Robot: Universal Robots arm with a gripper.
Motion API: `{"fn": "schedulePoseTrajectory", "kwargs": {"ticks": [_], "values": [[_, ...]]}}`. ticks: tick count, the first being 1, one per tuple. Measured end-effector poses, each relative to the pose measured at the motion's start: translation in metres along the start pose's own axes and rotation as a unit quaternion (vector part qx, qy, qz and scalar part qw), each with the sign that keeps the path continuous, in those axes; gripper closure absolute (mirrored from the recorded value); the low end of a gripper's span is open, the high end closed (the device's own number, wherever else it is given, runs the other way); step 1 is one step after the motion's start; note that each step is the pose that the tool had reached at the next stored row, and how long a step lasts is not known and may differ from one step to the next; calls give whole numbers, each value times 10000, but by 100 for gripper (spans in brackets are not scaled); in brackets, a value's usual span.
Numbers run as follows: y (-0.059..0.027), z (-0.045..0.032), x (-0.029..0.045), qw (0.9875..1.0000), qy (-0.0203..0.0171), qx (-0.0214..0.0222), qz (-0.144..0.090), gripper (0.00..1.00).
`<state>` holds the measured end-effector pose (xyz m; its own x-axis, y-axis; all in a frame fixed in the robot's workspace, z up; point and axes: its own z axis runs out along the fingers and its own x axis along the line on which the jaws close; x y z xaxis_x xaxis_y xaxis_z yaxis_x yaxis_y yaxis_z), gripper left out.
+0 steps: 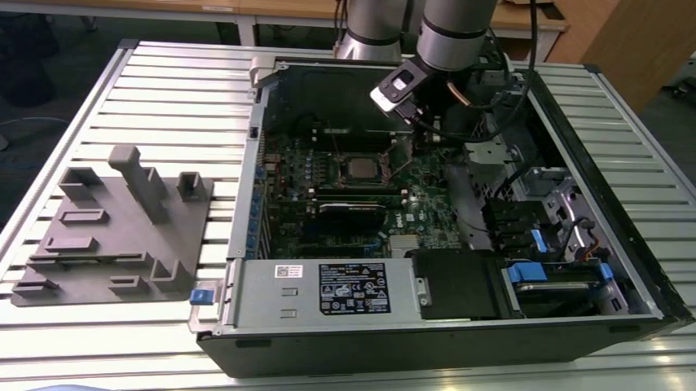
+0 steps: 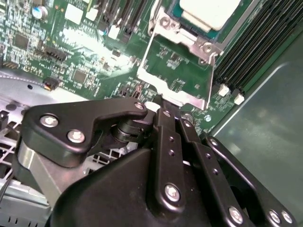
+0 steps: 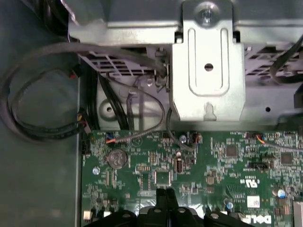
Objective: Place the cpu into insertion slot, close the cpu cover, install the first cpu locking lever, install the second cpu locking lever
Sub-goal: 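Close the cpu cover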
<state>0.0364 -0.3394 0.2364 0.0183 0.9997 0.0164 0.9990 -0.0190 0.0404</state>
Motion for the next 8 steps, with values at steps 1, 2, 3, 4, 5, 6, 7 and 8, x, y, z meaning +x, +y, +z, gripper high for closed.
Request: {"fn": "schedulePoseTrajectory", "kwargs": {"ticks": [1, 2, 3, 4, 5, 6, 7, 8], "values": [[-26, -1, -1, 10000, 1, 0, 0, 89], [-60, -2, -1, 10000, 2, -1, 0, 89], [-93, -4, -2, 10000, 4, -2, 0, 89], [-127, -5, -2, 10000, 5, -3, 0, 89], [-161, -7, -3, 10000, 6, -4, 0, 89], [-197, -8, -4, 10000, 7, -5, 0, 89], [-232, -9, -5, 10000, 8, -5, 0, 89], [-266, -11, -5, 10000, 8, -6, 0, 89]]}}
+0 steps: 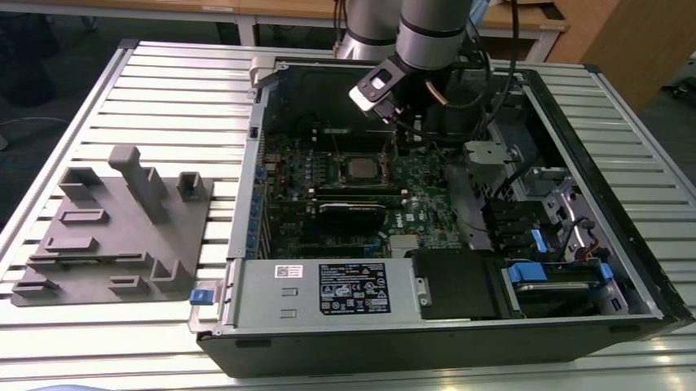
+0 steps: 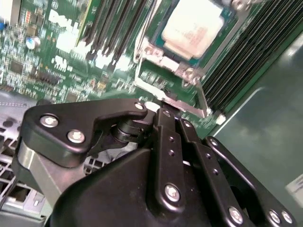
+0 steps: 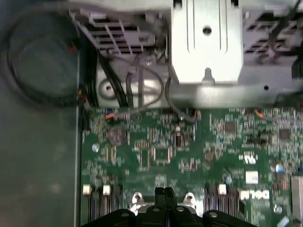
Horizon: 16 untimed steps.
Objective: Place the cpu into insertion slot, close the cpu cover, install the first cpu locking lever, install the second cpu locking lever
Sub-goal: 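Close the cpu cover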
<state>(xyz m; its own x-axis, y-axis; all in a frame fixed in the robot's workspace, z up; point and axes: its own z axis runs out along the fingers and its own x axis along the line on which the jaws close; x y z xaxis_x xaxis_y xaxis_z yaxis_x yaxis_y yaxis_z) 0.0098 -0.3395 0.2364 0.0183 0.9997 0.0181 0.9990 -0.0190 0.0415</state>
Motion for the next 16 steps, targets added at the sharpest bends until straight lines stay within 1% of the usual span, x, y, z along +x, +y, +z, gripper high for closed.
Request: {"fn": "schedulePoseTrajectory", "kwargs": {"ticks": [3, 5, 12, 16], "values": [[-93, -3, -1, 10000, 1, -1, 0, 89], [-127, -5, -2, 10000, 1, -1, 0, 89], [-156, -6, -2, 10000, 1, -1, 0, 89], [-157, 1, -3, 10000, 2, -4, 0, 89]]}}
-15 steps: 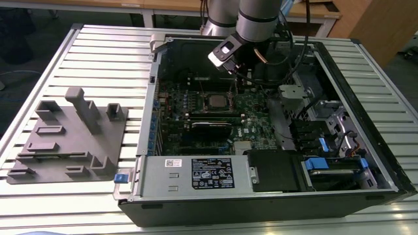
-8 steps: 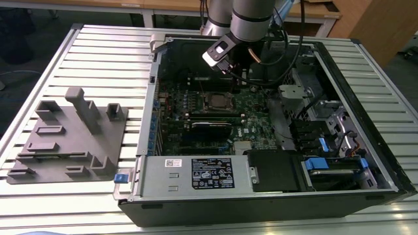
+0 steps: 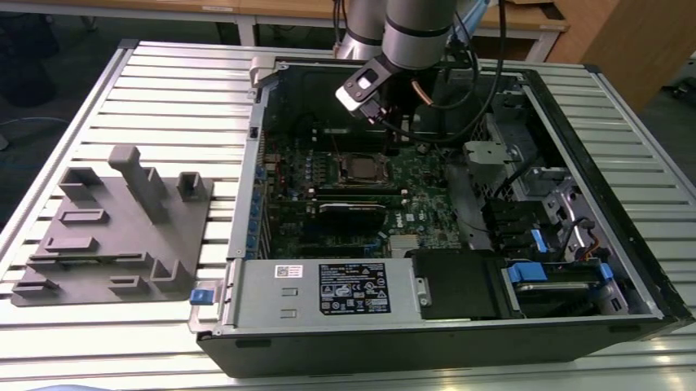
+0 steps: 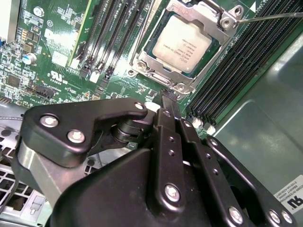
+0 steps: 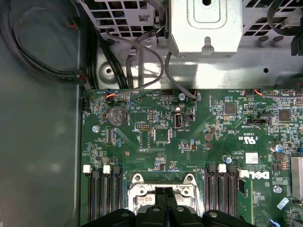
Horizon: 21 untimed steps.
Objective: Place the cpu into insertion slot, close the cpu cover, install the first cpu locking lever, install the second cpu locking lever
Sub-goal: 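Close the cpu cover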
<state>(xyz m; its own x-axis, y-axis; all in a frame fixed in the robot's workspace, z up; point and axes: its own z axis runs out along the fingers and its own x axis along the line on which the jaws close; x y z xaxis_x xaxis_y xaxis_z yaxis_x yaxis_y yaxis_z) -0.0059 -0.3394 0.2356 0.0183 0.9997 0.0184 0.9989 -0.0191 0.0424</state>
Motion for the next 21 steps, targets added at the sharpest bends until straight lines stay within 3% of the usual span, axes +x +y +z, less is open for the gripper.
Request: {"fn": "schedulePoseTrajectory", "kwargs": {"ticks": [9, 15, 21], "values": [[-56, 20, -3, 10000, 1, -32, -2, 89], [-179, 37, -7, 10000, 1, -51, -4, 89], [-234, 106, -13, 10000, 2, -51, -4, 89]]}}
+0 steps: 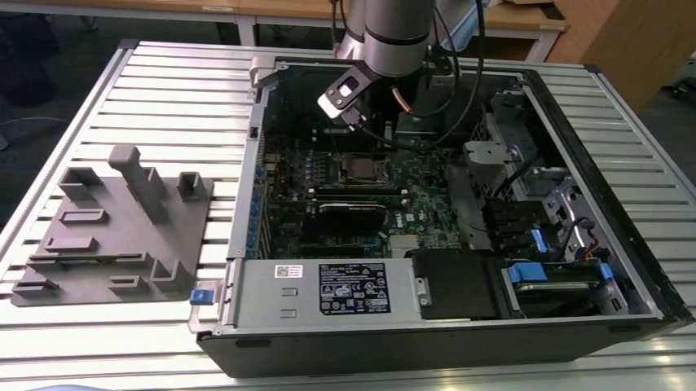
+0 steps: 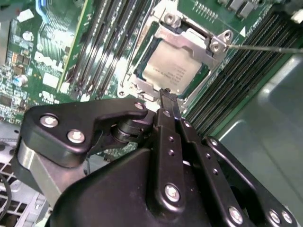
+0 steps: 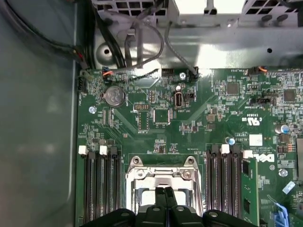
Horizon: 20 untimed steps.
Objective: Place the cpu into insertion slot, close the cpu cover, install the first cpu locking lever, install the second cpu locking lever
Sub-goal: 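Close the cpu cover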
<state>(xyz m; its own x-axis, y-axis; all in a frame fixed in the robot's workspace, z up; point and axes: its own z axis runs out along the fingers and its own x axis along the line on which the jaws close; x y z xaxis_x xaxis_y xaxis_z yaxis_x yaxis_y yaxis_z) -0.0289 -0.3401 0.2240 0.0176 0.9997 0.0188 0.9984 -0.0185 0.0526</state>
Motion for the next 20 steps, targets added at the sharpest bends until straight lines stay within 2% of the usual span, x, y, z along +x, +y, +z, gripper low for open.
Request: {"fn": "schedulePoseTrajectory", "kwargs": {"ticks": [4, 10, 15, 20], "values": [[-64, 17, -3, 10000, -1, 0, 0, 89], [-74, 18, -3, 10000, 1, 1, -30, 89], [-75, 28, -4, 9991, 21, 8, -419, 89], [-75, 37, -3, 9964, 44, 16, -843, 89]]}}
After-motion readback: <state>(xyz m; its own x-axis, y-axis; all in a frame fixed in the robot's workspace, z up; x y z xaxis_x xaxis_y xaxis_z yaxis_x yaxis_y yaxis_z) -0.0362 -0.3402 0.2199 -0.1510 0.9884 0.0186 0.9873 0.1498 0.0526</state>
